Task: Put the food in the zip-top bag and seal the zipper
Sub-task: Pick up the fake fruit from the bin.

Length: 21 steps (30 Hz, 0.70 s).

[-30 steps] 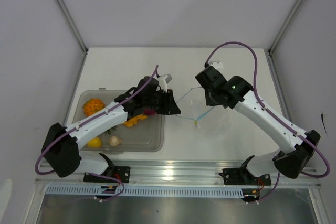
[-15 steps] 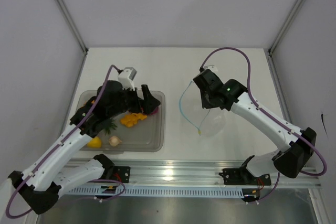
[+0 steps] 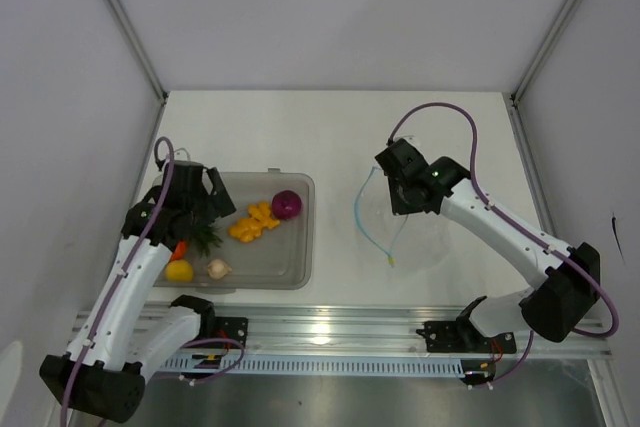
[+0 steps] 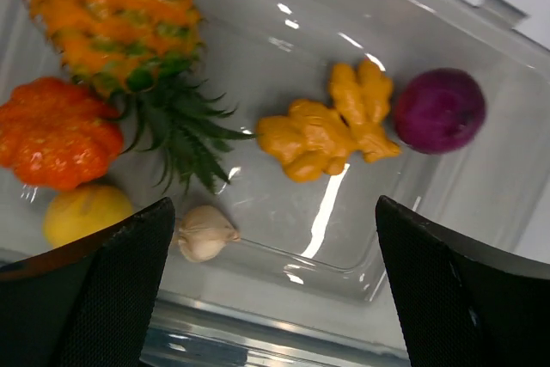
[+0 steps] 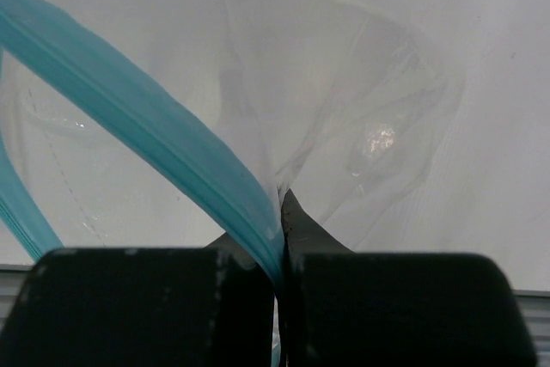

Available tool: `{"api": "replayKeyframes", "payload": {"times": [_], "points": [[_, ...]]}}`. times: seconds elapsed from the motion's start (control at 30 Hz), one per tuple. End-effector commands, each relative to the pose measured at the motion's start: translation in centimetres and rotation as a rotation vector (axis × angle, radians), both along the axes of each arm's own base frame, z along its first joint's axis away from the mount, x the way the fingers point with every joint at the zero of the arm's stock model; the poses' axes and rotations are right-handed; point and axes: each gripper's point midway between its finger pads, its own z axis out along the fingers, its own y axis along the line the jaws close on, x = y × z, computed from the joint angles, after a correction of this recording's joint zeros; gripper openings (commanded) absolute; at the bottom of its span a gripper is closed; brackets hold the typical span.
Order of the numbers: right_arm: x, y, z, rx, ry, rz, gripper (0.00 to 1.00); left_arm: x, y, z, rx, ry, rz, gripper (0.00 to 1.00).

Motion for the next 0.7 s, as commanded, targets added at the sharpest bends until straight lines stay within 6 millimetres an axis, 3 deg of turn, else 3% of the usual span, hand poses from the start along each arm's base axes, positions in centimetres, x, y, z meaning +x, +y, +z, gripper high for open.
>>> {"api": "replayKeyframes", "payload": {"times": [0.0,0.13,0.33,0.67], "points": [[0.6,0.5,1.0,0.042,-0.045,0.021,0.00,-0.7,3.2,-1.8,0.053,0.062,0.116,1.00],[1.0,1.0,0.5,0.056,-0.044,0.042,0.00,-0.6,4.4,-2.8,0.063,0.100,0.137,0.99],[0.7,1.6,-0.5,0.074,-0.019,0.073,0.00,-0.5,6.3,-2.5,0.114,0.081,0.204,0.96],[1.4,0.7,-0.3,0.095,-0.015,0.081,0.00,2.2,6.0,-7.3,0.069,0.177,0.226,0.92]]}}
